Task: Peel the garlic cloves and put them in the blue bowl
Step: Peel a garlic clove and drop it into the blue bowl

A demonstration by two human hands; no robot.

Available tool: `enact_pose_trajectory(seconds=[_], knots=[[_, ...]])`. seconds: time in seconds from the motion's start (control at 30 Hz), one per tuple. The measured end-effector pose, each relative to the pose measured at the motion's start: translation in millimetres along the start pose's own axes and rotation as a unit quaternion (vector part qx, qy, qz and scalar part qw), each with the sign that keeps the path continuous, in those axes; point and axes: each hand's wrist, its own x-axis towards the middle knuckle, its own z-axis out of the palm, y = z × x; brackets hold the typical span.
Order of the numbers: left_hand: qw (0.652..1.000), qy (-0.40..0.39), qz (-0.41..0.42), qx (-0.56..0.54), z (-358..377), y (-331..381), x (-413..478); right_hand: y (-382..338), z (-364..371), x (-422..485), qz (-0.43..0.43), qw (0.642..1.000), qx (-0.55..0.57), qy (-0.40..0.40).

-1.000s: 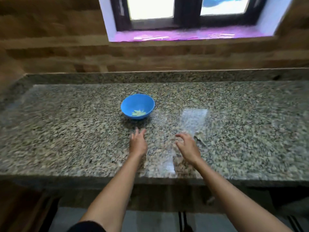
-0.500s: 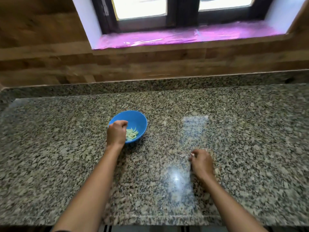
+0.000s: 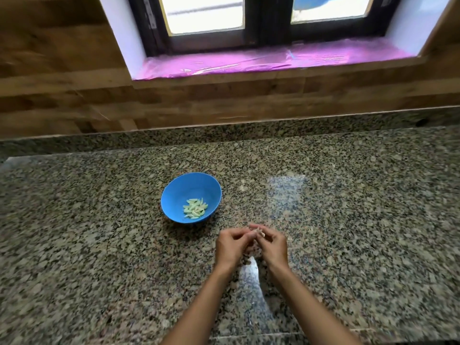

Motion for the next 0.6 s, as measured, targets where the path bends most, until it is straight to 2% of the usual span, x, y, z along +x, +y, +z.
enact_pose_trajectory(seconds=[0.07, 0.17, 0.33, 0.47, 0.6], knots=[[0.999, -0.035, 0.005, -0.008, -4.8, 1.4, -2.1, 1.4, -1.5, -5.5, -0.011, 1.000, 0.012, 0.002], [0.998, -0.041, 0.034, 0.019, -7.9, -3.3, -3.8, 1.5, -1.5, -10.4, -0.038, 0.999, -0.008, 0.012], [0.993, 0.024, 0.082, 0.077, 0.7, -10.7, -11.6, 2.7, 5.7, -10.4, -0.046, 0.998, -0.034, 0.038], [0.969, 0.096, 0.133, 0.184, 10.8, -18.9, -14.3, 0.3, 11.2, -12.7, -0.044, 0.997, -0.023, 0.051], [0.954, 0.146, 0.119, 0.236, 21.5, -21.9, -18.1, 7.7, 13.4, -15.1, -0.043, 0.995, -0.052, 0.078]])
